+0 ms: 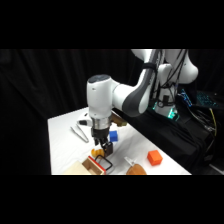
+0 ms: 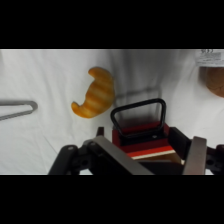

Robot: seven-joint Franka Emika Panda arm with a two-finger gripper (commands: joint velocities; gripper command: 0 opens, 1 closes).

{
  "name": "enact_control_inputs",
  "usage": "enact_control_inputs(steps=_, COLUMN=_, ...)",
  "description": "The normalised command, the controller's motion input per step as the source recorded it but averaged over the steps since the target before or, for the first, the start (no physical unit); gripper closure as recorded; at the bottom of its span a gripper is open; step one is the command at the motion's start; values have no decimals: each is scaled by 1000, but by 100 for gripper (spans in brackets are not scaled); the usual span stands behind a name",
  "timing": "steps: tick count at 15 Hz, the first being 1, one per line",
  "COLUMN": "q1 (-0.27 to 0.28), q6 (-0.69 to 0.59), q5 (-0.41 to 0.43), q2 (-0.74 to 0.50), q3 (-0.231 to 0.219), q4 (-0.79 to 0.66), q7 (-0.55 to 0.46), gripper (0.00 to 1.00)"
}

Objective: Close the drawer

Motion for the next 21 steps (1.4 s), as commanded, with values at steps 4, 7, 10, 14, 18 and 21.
enact_control_inputs(steps=4, q1=-10, q6=150, q5=124, q2=218, q3=12, q4=178, q7=-214, gripper=0)
enact_control_inputs(steps=7, q1=-10, q6=98, q5=117, q2=193, q3=12, q4=204, q7=-203, gripper=0)
enact_control_inputs(steps=10, q1=23, q6=31, q5=86, q2=179, q3=2, q4=266, q7=-177, gripper=0)
enact_control_inputs(steps=14, q1=75, q6=-86, q5=39, q2=222, q3=-34, q4=428, q7=-128, gripper=0)
enact_control_inputs(steps=18, q1=107, q6=-139, q5=-5, q2=252, q3=-63, q4=478, q7=-99, gripper=0)
enact_control_inputs(steps=21, q1=114, q6=-152, q5=-21, q2=242, q3=-67, q4=469, q7=-84, gripper=0)
